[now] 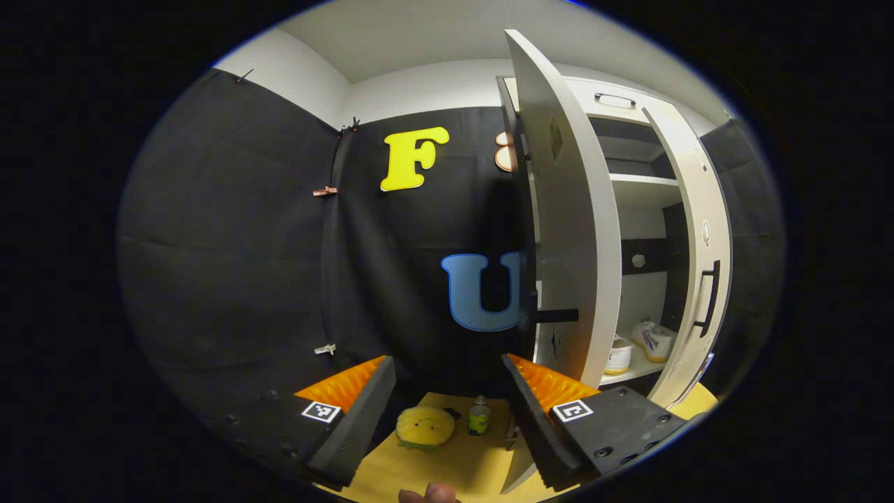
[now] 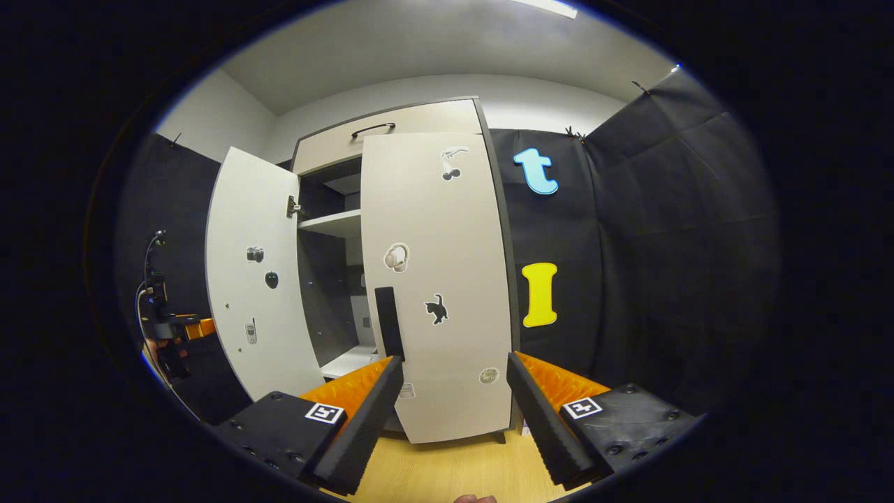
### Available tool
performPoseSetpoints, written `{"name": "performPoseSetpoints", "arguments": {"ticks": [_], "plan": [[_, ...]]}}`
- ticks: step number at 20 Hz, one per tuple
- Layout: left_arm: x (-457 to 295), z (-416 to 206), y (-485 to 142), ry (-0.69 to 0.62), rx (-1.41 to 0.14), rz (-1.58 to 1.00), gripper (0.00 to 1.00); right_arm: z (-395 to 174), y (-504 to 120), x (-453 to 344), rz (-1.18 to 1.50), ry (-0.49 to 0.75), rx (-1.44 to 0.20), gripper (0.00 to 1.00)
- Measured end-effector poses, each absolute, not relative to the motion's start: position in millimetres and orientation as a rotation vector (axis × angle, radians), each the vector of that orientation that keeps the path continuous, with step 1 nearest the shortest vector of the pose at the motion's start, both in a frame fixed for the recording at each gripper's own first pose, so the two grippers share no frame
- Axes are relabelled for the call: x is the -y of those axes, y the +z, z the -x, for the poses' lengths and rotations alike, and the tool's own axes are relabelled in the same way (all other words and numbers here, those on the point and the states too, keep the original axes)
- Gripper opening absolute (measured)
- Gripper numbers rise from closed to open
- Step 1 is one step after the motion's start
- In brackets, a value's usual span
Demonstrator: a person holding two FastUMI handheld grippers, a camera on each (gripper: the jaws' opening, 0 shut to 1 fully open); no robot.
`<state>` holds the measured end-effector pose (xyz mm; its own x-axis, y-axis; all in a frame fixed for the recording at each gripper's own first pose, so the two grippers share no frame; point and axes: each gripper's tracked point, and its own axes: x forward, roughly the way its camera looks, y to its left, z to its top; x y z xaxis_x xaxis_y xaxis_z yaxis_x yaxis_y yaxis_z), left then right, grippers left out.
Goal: Grab one shoe with the right hand and put it into the shoe cabinet, grab the other shoe with the left hand and put it into the shoe cabinet; then close the right door with the right hand and the left door with the left hand.
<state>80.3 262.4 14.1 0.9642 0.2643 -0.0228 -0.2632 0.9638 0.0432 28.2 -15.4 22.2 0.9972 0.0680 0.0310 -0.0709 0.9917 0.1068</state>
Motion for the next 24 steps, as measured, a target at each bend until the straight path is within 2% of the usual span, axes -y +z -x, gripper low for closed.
{"name": "performPoseSetpoints", "arguments": {"ticks": [5, 10, 14, 24], "plan": [[-253, -81, 11, 0.23, -0.047, -0.023, 0.93, -28, 21, 15, -0.121, 0.083, 0.023, 0.98], [-244, -74, 11, 0.257, -0.044, 0.0, 0.92, -28, 21, 15, -0.127, 0.096, 0.019, 0.98], [-218, -71, 12, 0.22, -0.044, 0.006, 0.9, -28, 21, 17, -0.138, 0.103, 0.015, 0.98], [-140, -81, 10, 0.168, -0.028, 0.076, 0.93, -31, 19, 31, -0.175, 0.08, -0.018, 0.98]]}}
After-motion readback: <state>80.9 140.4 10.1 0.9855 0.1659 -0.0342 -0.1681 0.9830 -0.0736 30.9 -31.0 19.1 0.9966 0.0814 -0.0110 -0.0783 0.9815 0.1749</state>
